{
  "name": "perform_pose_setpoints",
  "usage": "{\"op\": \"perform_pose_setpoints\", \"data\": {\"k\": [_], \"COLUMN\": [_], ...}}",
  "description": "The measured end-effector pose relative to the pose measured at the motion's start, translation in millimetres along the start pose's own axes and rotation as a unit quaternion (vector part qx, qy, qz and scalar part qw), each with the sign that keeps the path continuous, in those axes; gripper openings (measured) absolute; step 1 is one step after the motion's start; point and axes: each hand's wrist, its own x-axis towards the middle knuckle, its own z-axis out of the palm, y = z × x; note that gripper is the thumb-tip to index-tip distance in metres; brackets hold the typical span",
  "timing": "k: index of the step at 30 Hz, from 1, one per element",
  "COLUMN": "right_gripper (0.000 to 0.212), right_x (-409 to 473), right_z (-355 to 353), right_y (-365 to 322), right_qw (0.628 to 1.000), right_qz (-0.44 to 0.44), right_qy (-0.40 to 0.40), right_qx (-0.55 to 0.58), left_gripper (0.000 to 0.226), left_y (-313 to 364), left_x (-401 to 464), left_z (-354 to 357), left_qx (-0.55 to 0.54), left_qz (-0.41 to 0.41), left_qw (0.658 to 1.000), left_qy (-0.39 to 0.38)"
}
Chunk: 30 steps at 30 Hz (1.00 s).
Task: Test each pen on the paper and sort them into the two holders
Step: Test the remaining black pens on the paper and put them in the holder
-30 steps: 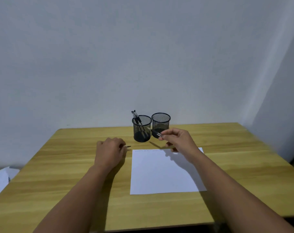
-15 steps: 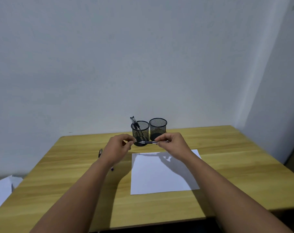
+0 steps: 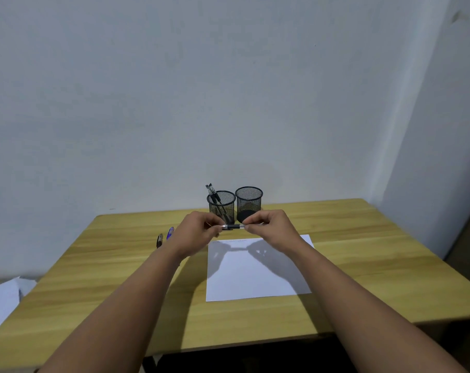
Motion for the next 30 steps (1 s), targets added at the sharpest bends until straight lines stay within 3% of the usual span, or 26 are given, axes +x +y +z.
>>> {"op": "perform_pose_setpoints", "data": {"k": [4, 12, 17, 19, 22, 26, 30], "right_gripper": [0.012, 0.011, 0.015, 0.013, 0.016, 0.017, 0.02], "right_x": [3.1, 9.7, 32.9, 49.6, 77.0, 115.5, 147.1], "right_z": [-2.3, -4.3, -3.8, -4.7, -8.7, -0.8, 21.4], "right_y": [-0.1, 1.2, -9.6, -18.8, -34.8, -47.3, -46.1], "right_qw": [1.0, 1.0, 0.98, 0.977, 0.982, 0.984, 0.982], "right_qz": [0.015, 0.007, -0.011, -0.02, -0.03, -0.055, -0.062], "right_qy": [-0.007, -0.014, -0.075, -0.045, 0.014, 0.059, 0.051], "right_qx": [0.015, 0.002, -0.182, -0.207, -0.186, -0.158, -0.173], "left_gripper": [0.011, 0.013, 0.021, 0.031, 0.064, 0.105, 0.119], "left_y": [-2.6, 5.8, 19.3, 13.8, -9.1, -41.0, -60.2], "left_x": [1.7, 10.8, 34.0, 44.1, 56.5, 78.3, 97.7], "left_z": [-2.1, -2.2, -3.1, 1.2, 8.3, 21.8, 37.4], "left_qx": [-0.077, -0.141, -0.203, -0.16, -0.072, 0.041, 0.09], "left_qz": [-0.035, -0.038, -0.014, -0.005, -0.038, -0.087, -0.14], "left_qw": [0.996, 0.989, 0.977, 0.98, 0.984, 0.985, 0.977], "left_qy": [-0.038, -0.011, 0.069, 0.122, 0.157, 0.146, 0.131]}}
